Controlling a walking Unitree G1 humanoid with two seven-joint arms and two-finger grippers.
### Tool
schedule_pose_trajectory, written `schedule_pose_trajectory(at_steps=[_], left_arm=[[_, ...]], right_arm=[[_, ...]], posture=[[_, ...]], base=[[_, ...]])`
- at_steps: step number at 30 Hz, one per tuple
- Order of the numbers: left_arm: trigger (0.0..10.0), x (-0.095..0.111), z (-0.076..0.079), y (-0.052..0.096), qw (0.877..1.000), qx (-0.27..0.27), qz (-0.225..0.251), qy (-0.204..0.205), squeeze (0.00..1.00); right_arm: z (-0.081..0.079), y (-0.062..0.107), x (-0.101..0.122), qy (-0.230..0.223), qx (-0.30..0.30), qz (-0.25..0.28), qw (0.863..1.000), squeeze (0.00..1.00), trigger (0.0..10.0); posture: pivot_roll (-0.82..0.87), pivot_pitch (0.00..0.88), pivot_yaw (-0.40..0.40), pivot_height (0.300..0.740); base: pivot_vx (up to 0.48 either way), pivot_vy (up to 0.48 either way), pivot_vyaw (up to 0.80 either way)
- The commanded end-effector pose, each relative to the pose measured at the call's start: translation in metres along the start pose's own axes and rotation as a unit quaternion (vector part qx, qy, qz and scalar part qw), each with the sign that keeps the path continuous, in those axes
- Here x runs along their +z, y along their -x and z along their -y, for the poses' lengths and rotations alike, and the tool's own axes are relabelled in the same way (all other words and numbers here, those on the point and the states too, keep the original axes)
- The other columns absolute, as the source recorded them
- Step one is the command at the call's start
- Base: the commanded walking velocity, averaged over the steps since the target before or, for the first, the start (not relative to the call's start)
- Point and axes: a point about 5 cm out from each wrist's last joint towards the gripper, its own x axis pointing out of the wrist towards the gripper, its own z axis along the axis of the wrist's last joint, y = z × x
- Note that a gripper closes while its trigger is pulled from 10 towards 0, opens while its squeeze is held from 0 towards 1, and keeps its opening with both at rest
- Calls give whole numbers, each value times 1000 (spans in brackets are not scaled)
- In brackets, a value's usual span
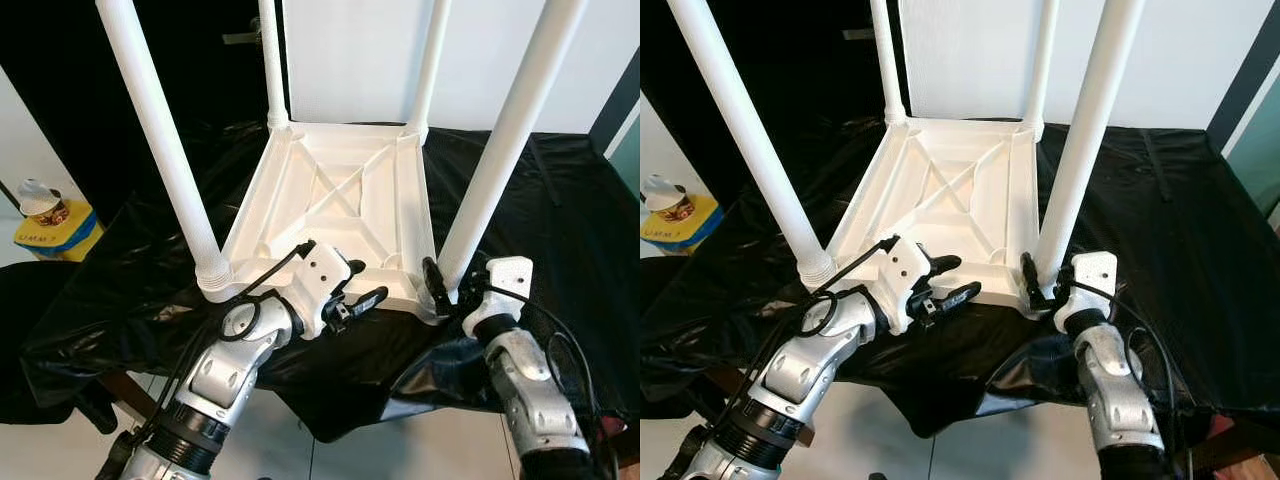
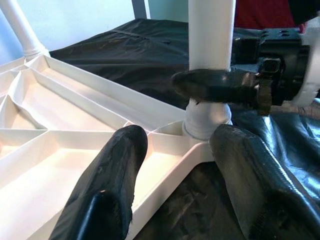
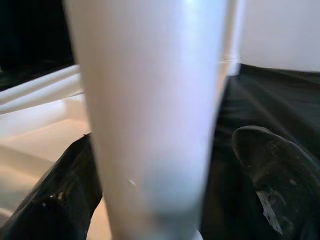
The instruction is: Building children table
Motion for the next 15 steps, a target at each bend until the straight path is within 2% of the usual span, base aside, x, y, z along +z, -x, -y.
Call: schedule_pose_trajectory(at_steps=[1,7,10,11,12,15], left_arm=[[10000,-3,1,-1,1000,-17,-9,-6,0],[10000,-4,2,-2,1000,-21,-9,-5,0],[10000,-4,3,-1,1000,-21,-9,-5,0],[10000,-4,3,-1,1000,-20,-9,-4,0],[10000,-4,3,0,1000,-19,-9,-3,0],[10000,-5,3,0,1000,-17,-9,-1,0]], right_arm=[[0,-6,-3,8,36,-8,999,0,10000],[-5,-20,-5,30,90,-17,995,0,10000],[-6,-21,-5,31,95,-18,995,0,10000],[-7,-22,-6,32,96,-18,995,0,8235],[-7,-22,-7,29,95,-18,995,0,0],[-6,-21,-10,23,91,-23,995,0,0]], posture=[[-152,0,40,740],[-142,0,38,740],[-139,0,37,740],[-139,0,37,740],[-133,0,31,740],[-133,0,30,740]], base=[[0,0,0],[0,0,0],[0,0,0],[0,0,0],[0,0,0],[0,0,0]])
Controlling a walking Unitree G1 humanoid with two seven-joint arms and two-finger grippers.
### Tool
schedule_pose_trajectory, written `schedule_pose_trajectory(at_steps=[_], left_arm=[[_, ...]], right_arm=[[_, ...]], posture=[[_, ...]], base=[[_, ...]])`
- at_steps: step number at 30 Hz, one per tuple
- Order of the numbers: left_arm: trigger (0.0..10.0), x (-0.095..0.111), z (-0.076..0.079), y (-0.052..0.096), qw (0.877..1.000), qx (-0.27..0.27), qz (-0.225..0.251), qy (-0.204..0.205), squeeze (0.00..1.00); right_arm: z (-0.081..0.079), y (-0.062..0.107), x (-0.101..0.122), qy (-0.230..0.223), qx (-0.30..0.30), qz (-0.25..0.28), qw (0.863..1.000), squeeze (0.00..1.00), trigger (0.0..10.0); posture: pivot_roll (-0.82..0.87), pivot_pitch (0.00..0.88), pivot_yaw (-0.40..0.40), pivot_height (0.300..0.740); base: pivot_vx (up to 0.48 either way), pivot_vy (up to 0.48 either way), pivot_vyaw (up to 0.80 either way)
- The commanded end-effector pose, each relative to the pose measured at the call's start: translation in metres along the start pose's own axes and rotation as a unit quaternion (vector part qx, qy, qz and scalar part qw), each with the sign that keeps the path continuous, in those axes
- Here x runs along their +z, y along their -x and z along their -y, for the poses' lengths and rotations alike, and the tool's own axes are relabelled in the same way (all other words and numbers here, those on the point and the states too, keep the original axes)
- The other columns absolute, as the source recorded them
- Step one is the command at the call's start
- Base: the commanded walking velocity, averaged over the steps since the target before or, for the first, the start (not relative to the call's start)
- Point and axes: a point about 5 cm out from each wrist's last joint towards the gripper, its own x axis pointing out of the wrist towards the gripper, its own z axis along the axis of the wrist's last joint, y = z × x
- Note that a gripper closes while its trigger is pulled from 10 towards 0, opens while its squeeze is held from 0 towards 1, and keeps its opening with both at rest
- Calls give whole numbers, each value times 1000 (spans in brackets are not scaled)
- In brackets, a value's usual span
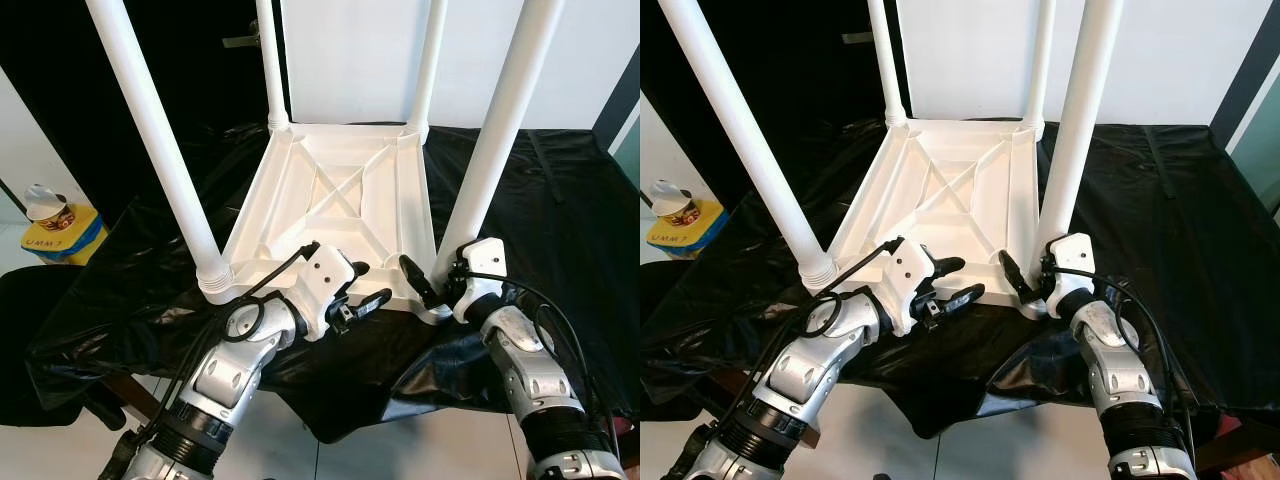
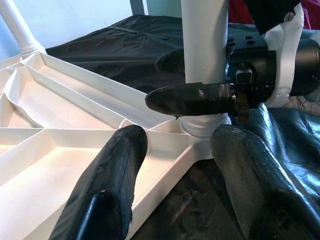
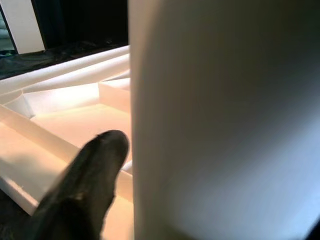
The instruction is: Building children table
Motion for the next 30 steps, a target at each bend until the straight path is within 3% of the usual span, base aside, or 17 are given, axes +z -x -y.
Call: schedule_pose_trajectory(at_steps=[1,9,10,11,21,25,30], left_arm=[[10000,-2,2,1,1000,-14,-5,-3,0],[10000,-2,2,1,1000,-13,-4,-1,0],[10000,-2,3,1,1000,-14,-4,0,0],[10000,-2,3,1,1000,-15,-4,0,0],[10000,-2,3,0,1000,-12,-3,0,0],[10000,-3,1,1,1000,-9,-5,-1,0],[10000,-4,0,1,1000,-4,-5,2,0]], right_arm=[[-2,-1,-1,3,6,-2,1000,0,0],[1,4,-8,-7,-5,-12,1000,0,0],[1,5,-9,-10,-13,-13,1000,0,6510],[0,6,-11,-12,-26,-22,999,0,10000],[-6,3,-10,-41,-114,-39,992,0,10000],[-11,4,-16,-58,-190,-61,978,0,10000],[-18,7,-17,-64,-231,-66,969,0,10000]], posture=[[-133,0,30,740],[-140,0,28,740],[-140,0,29,740],[-140,0,29,740],[-135,0,23,740],[-130,0,19,740],[-127,0,17,740]], base=[[0,0,0],[0,0,0],[0,0,0],[0,0,0],[0,0,0],[0,0,0],[0,0,0]])
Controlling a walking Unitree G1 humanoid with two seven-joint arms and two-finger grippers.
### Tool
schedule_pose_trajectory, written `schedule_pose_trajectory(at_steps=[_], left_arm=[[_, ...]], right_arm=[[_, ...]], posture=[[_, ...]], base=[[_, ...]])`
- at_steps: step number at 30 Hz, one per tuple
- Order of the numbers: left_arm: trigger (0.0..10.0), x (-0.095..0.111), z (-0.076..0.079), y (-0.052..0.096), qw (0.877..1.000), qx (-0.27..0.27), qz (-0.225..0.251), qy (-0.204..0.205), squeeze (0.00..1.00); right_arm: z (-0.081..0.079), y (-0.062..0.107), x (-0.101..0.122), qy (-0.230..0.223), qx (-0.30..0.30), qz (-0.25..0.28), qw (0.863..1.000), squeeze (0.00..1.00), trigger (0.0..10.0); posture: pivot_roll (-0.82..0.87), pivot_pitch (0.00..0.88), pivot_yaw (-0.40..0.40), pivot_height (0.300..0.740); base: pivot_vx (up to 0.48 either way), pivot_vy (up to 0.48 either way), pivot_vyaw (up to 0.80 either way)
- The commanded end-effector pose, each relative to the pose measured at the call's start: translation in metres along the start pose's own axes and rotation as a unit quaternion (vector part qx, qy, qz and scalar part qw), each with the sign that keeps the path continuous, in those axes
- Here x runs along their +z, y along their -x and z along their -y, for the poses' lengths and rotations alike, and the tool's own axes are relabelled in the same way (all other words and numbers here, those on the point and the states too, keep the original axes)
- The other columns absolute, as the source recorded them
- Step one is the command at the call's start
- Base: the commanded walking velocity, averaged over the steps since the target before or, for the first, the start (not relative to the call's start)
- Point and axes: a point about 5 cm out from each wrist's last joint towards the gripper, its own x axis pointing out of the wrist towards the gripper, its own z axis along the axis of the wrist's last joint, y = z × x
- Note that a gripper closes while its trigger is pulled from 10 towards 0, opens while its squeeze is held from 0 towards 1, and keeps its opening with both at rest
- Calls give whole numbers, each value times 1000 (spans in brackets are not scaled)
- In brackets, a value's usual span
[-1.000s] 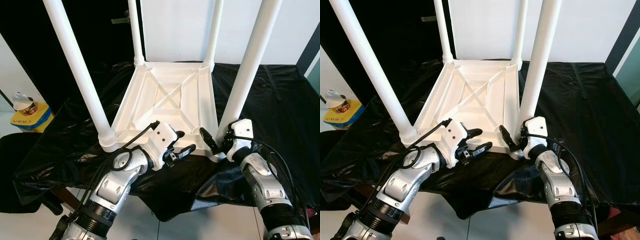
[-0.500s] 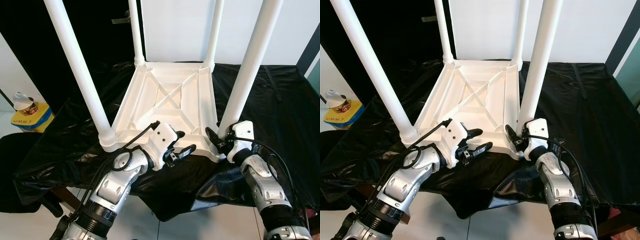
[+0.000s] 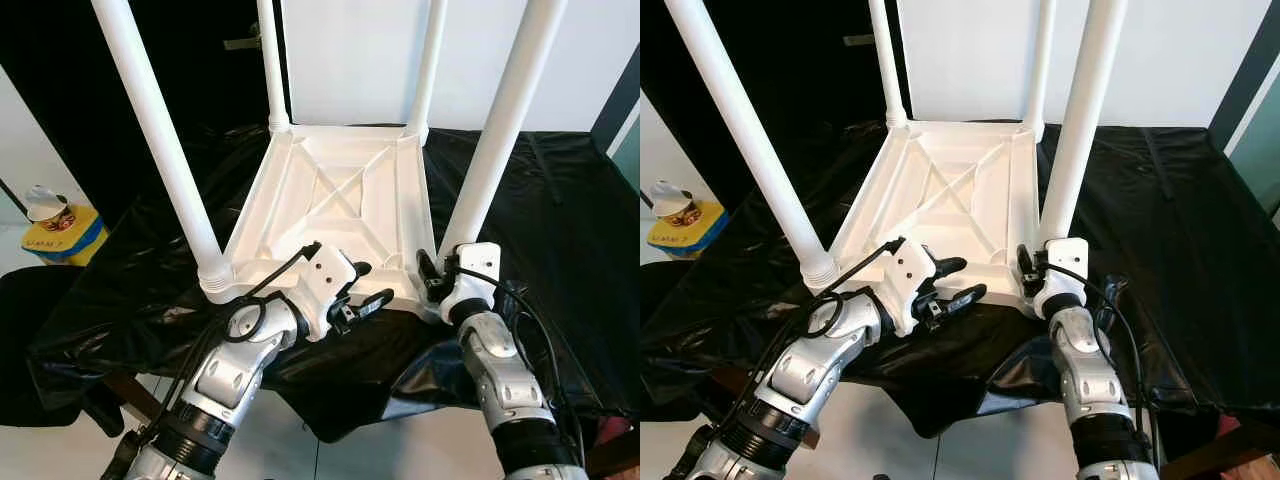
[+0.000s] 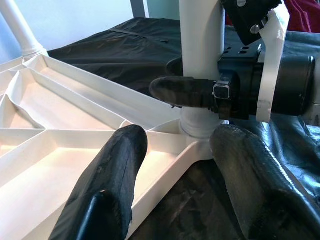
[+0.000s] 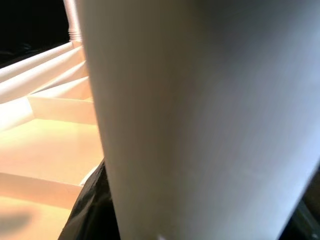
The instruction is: Building children table
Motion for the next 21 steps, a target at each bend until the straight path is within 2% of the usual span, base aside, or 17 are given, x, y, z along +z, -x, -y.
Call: schedule_pose_trajectory(at_steps=[1,6,9,13,21], left_arm=[[10000,-4,-1,2,1000,-3,-8,0,0],[10000,-5,1,1,1000,-2,-8,1,0],[10000,-5,0,2,1000,2,-7,2,0],[10000,-5,0,2,1000,4,-7,3,0],[10000,-5,0,3,1000,8,-5,2,0]], right_arm=[[4,6,-15,-12,-35,-38,999,0,10000],[-6,12,-15,-26,-87,-36,995,0,10000],[-13,13,-12,-38,-87,-32,995,0,10000],[-14,14,-9,-45,-88,-28,995,0,10000],[-19,14,-4,-39,-79,-14,996,0,10000]], posture=[[-127,0,17,740],[-117,0,8,740],[-117,0,6,740],[-115,0,2,740],[-107,0,-4,740]], base=[[0,0,0],[0,0,0],[0,0,0],[0,0,0],[0,0,0]])
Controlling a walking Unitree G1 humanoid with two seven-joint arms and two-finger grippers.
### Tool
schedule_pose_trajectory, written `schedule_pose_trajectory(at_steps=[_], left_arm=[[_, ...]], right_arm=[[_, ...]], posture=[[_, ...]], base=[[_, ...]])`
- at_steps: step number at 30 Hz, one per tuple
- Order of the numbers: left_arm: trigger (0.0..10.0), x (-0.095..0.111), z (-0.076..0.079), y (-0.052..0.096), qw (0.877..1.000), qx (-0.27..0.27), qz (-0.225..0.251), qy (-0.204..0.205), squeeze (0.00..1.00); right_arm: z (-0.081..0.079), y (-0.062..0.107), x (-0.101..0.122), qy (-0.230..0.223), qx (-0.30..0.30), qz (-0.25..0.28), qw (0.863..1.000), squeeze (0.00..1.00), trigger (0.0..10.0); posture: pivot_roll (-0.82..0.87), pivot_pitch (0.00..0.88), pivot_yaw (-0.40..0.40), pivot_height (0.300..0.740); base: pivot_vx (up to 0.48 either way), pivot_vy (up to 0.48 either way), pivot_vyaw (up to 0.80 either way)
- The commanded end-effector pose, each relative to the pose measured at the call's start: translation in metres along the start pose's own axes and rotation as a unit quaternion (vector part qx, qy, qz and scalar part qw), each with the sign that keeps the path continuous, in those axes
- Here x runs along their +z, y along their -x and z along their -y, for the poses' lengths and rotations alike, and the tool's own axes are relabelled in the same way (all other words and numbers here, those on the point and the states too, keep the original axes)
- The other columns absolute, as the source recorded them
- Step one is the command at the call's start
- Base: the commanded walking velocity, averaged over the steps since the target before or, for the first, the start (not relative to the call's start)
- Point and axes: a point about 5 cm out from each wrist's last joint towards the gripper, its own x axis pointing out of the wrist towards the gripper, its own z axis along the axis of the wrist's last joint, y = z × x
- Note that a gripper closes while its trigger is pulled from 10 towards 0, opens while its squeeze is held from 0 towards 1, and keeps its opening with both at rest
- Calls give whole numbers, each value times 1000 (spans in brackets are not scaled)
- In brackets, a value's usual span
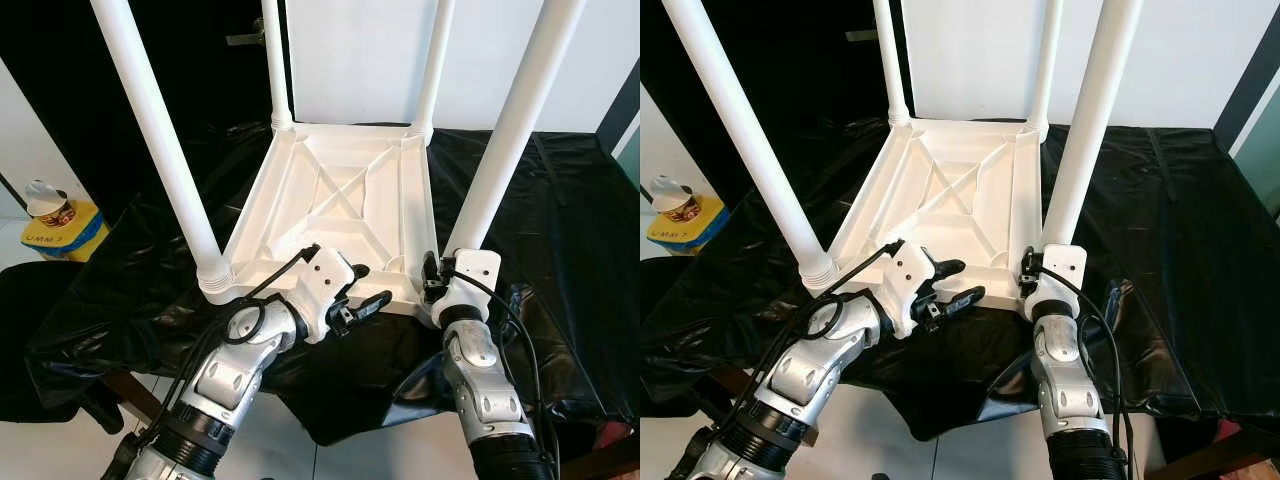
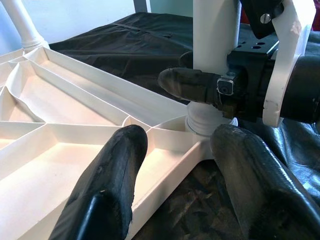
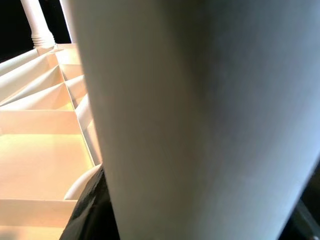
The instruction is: Building children table
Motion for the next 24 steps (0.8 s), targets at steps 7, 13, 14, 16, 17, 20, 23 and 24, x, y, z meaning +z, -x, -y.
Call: schedule_pose_trajectory(at_steps=[7,13,14,16,17,20,23,24], left_arm=[[10000,-2,-1,4,1000,8,-3,-5,0],[10000,-2,1,5,1000,8,-3,-3,0],[10000,-2,2,5,1000,7,-3,-1,0],[10000,-3,2,5,1000,6,-4,0,0],[10000,-3,3,5,1000,5,-5,1,0],[10000,-4,3,6,1000,3,-6,1,0],[10000,-5,3,8,1000,-3,-11,6,0],[10000,-5,4,8,1000,-5,-11,9,0]], right_arm=[[0,6,2,-12,18,8,1000,1000,10000],[9,12,8,-16,61,33,997,1000,10000],[12,14,7,-18,79,30,996,1000,10000],[17,15,6,-18,99,26,995,1000,10000],[20,17,5,-17,112,22,993,965,10000],[23,18,4,-11,134,18,991,0,10000],[32,16,1,9,203,7,979,0,10000],[34,14,1,18,224,6,974,0,10000]], posture=[[-104,0,-8,740],[-106,0,-9,740],[-105,0,-10,740],[-106,0,-8,740],[-106,0,-8,740],[-106,0,-9,740],[-103,0,-8,740],[-102,0,-8,740]], base=[[0,0,0],[0,0,0],[0,0,0],[0,0,0],[0,0,0],[0,0,0],[0,0,0],[0,0,0]])
